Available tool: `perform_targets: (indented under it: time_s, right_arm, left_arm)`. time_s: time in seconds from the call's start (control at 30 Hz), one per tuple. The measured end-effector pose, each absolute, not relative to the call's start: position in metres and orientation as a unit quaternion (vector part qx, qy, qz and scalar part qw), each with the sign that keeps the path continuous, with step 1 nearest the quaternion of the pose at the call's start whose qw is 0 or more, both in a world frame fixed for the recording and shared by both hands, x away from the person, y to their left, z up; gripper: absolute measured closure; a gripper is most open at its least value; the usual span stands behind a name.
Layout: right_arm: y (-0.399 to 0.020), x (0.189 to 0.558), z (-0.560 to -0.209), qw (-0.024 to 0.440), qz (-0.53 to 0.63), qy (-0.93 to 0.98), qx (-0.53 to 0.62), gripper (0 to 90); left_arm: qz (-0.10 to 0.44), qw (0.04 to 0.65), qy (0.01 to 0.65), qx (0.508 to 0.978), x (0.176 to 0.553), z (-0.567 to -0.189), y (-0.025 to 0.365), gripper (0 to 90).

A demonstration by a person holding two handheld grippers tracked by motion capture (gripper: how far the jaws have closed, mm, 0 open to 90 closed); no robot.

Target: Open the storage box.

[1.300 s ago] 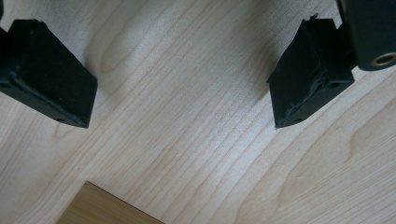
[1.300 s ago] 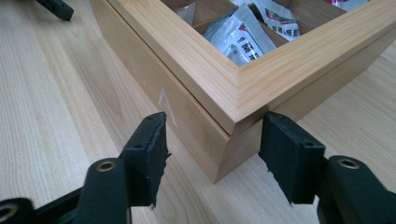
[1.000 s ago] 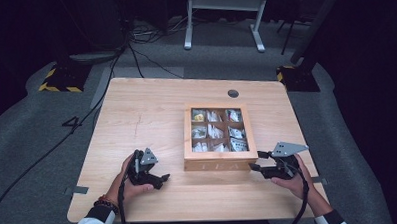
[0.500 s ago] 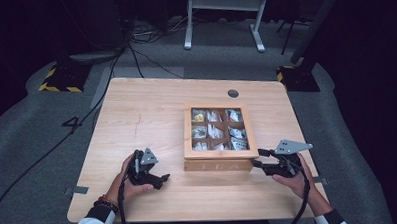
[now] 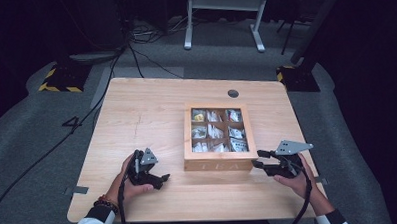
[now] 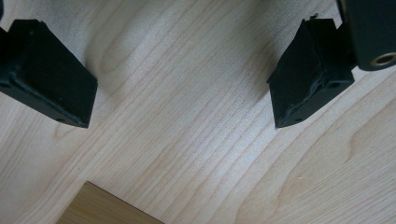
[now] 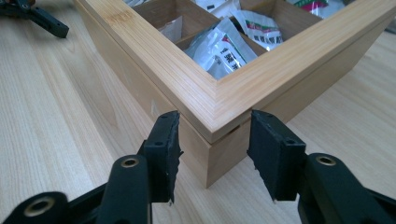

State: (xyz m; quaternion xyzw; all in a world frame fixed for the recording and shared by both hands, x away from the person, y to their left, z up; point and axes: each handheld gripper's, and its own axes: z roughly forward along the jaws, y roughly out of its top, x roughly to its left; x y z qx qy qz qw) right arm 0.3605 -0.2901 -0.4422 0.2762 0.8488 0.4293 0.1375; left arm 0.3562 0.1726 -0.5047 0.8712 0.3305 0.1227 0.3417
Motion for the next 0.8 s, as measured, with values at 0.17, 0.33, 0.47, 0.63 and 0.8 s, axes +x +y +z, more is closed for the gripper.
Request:
perform_targets:
  time_s: [0.17,0.33,0.47,0.63,0.8]
  right_arm:
    - [-0.287,0.364,-0.449,0.128,0.413,0.856,0.283,52.4]
    - [-0.288,0.366,-0.448,0.125,0.425,0.85,0.286,57.3]
    - [-0.285,0.366,-0.445,0.131,0.426,0.847,0.289,55.9]
    - [-0.286,0.367,-0.438,0.136,0.444,0.836,0.292,56.0]
    - [-0.285,0.368,-0.433,0.14,0.447,0.833,0.294,55.3]
  left_arm:
    - [0.123,0.342,0.331,0.871,0.356,-0.505,0.173,8.0]
    - [0.122,0.342,0.332,0.87,0.356,-0.505,0.172,7.9]
    - [0.121,0.337,0.329,0.874,0.357,-0.503,0.171,11.4]
    - [0.119,0.349,0.333,0.868,0.361,-0.495,0.168,16.7]
    - [0.158,0.372,0.305,0.863,0.366,-0.475,0.155,18.1]
